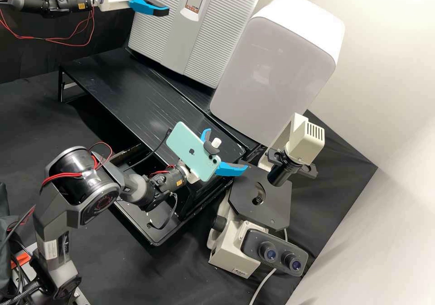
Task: Open the incubator door
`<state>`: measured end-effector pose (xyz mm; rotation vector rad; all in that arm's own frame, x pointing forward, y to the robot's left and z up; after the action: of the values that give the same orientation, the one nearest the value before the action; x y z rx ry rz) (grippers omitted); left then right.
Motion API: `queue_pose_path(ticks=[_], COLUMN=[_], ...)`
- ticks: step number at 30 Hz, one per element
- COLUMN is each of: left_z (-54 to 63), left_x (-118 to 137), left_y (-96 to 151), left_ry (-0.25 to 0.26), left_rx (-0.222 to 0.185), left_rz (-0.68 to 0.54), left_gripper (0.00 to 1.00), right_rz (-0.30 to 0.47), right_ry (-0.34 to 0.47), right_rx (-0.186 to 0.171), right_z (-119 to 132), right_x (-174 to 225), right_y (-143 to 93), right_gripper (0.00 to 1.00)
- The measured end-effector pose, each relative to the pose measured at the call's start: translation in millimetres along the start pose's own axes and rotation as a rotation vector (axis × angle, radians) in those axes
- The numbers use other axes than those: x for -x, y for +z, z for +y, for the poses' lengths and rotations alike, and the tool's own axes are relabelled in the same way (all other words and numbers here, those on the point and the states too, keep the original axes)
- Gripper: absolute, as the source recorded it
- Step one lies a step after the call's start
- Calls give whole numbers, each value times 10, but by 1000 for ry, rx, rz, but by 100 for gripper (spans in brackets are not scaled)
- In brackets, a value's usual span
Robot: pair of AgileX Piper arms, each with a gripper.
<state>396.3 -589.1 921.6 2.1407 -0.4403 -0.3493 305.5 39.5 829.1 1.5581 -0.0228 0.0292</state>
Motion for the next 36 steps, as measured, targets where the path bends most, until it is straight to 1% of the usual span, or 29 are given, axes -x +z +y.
queue_pose_path(ticks=[4,5,6,7,9,13,18,21,25,27,29,36], left_z=[-7,-6,-12,-9,-30,-38,-29,-52,-64,-59,-78,-62], left_x=[-13,-12,-13,1,13,27,48,54,54,59,69,74], left_y=[29,26,33,30,42,68,77,95,104,107,107,113], left_ry=[6,7,8,13,12,19,20,17,18,24,21,25], left_rx=[29,31,38,53,71,86,89,100,97,101,106,104], left_rz=[6,8,8,17,22,23,24,25,29,27,27,26], left_gripper=[100,100,0,0,0,0,0,0,0,0,0,0], right_rz=[0,0,0,0,0,0,0,0,0,0,0,0], right_ry=[0,0,0,0,0,0,0,0,0,0,0,0], right_rx=[0,0,0,0,0,0,0,0,0,0,0,0], right_z=[0,0,0,0,0,0,0,0,0,0,0,0], right_x=[0,0,0,0,0,0,0,0,0,0,0,0], right_y=[0,0,0,0,0,0,0,0,0,0,0,0], right_gripper=[100,100,100,100,100,100,100,100,100,100,100,100])
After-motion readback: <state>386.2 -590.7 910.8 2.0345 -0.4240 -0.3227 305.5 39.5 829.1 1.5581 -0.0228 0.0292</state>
